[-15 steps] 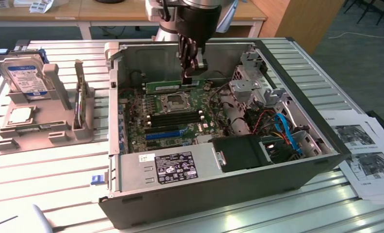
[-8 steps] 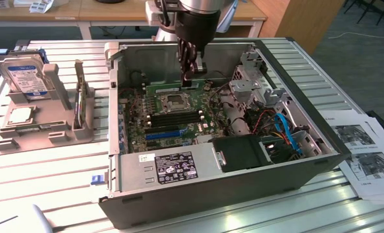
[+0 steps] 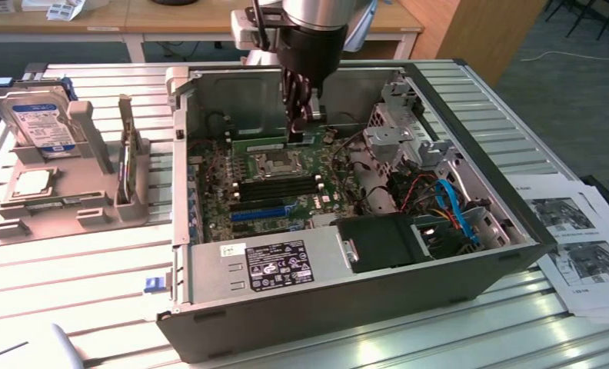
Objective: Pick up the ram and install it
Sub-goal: 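Insert the ram into the slot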
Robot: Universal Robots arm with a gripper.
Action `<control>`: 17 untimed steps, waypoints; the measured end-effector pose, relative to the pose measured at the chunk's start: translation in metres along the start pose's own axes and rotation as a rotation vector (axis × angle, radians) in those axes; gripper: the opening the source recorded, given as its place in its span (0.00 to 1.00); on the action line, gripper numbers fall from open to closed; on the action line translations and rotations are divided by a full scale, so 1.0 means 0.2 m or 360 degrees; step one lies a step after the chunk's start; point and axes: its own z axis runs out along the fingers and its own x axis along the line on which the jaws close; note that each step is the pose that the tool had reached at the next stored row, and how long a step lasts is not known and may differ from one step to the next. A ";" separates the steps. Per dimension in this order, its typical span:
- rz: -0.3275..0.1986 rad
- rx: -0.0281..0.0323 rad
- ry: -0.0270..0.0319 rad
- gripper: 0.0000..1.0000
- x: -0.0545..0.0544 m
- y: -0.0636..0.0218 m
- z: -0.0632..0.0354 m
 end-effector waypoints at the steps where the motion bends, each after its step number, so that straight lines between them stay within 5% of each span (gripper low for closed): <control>1: 0.0000 -0.00001 0.00001 0.12 0.00 0.000 0.006; 17: 0.0000 -0.00002 0.00003 0.12 0.00 -0.005 0.118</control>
